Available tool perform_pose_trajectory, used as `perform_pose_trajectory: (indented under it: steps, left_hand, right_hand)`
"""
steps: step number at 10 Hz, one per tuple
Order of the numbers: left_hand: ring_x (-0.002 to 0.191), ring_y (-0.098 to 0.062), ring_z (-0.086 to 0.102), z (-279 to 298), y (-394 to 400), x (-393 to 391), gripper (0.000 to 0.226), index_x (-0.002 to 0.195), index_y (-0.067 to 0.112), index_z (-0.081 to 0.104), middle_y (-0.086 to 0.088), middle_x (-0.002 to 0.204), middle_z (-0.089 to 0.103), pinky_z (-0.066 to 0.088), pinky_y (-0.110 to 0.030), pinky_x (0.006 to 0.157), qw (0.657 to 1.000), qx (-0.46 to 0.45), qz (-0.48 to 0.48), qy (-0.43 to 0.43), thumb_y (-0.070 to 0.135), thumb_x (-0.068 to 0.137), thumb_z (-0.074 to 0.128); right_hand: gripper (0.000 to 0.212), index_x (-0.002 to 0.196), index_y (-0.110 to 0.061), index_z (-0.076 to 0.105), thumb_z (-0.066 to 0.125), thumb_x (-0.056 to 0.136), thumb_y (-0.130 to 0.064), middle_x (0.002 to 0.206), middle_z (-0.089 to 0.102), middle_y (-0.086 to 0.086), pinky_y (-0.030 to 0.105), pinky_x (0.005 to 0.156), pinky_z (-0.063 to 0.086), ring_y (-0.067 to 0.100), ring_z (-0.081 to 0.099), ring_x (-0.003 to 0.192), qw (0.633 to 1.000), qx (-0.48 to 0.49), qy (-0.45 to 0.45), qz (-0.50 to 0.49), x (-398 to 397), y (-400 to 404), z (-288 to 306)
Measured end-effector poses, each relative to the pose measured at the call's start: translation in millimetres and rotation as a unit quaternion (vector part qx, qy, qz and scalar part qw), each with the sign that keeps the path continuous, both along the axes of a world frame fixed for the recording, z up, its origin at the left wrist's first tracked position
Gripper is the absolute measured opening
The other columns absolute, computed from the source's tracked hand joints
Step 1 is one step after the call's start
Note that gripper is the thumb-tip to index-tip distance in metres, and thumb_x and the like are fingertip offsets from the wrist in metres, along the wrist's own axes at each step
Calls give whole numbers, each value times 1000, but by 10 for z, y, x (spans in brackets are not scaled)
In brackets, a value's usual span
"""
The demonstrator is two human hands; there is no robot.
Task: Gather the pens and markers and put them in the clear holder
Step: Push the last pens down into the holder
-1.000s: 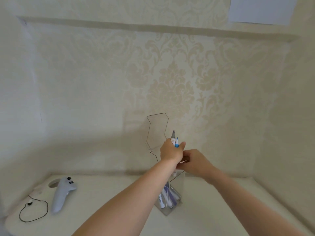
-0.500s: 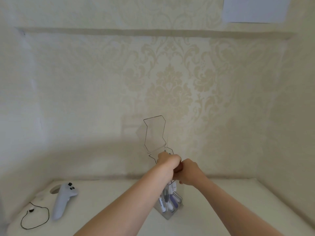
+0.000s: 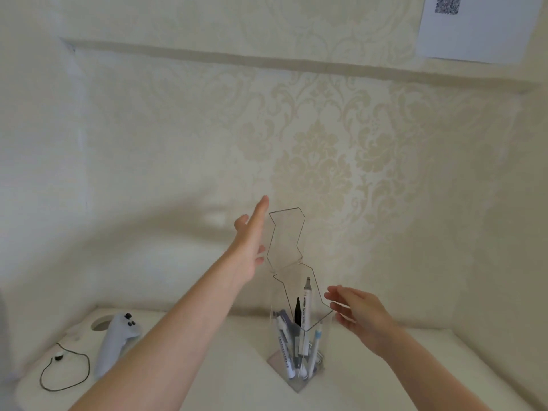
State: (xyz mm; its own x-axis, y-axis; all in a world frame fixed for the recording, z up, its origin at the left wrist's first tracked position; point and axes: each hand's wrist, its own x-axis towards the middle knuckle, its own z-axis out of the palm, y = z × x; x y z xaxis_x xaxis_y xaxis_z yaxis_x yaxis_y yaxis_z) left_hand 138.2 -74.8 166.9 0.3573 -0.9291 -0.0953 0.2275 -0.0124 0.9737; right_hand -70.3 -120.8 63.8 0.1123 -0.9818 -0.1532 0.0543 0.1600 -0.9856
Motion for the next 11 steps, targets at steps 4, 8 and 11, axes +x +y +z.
perform_pose_trajectory:
  steps: [4,8,11]
  left_hand:
    - [123,-17,45,-496,157,-394,43,133,32,49,-8,138,39,36,-23,99,799,-225,-10,-557,52,96,42]
    - [127,-29,46,-1221,188,-332,71,147,16,31,-14,138,45,49,-36,102,546,-299,-16,-782,41,88,62]
    - [140,-25,22,-1137,302,-424,63,150,13,21,-8,148,28,22,-42,118,631,-266,-32,-729,27,93,43]
  right_hand:
    - [54,125,-16,60,28,100,-51,114,74,6,41,93,50,21,61,115,996,45,-57,46,-141,97,-193]
    - [62,125,-29,61,19,95,-63,136,55,5,43,102,42,18,50,127,994,-2,-66,84,-110,182,-292]
    - [50,129,-25,59,35,97,-55,136,57,1,41,98,44,15,55,120,998,-65,2,26,-85,258,-228]
